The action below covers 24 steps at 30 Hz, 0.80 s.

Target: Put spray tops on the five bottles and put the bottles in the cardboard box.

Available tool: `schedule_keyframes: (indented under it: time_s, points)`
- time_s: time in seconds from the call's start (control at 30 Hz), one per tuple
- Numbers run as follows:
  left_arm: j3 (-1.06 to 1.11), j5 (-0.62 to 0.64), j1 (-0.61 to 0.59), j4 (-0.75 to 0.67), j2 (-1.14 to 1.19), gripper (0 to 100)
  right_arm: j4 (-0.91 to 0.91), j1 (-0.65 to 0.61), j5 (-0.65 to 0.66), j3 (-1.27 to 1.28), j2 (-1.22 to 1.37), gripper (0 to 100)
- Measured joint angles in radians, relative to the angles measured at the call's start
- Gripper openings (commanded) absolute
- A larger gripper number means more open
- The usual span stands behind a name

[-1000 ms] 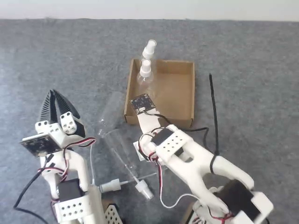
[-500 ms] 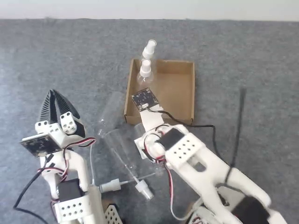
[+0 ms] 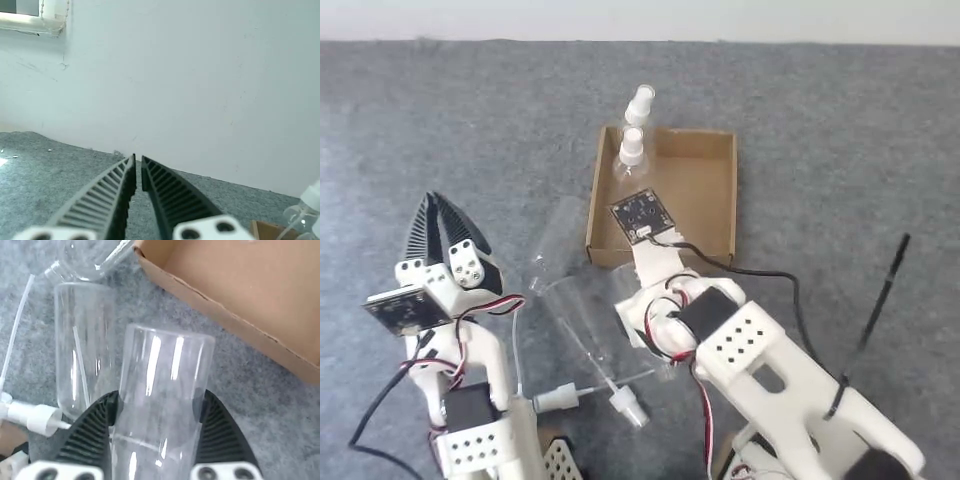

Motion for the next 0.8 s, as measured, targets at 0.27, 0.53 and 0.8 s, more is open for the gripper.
schedule_keyframes:
  time_s: [0.27,0.53,0.8]
  points:
    - [0.000,0.000,0.000,0.000,0.000,2,0.121,0.008,-0.011,0.000,-0.126,2.1]
    - [0.000,0.000,0.000,0.000,0.000,2,0.129,0.160,-0.143,0.000,-0.287,2.4]
    - [0.000,0.000,0.000,0.000,0.000,2,0.130,0.345,-0.279,0.087,-0.410,2.4]
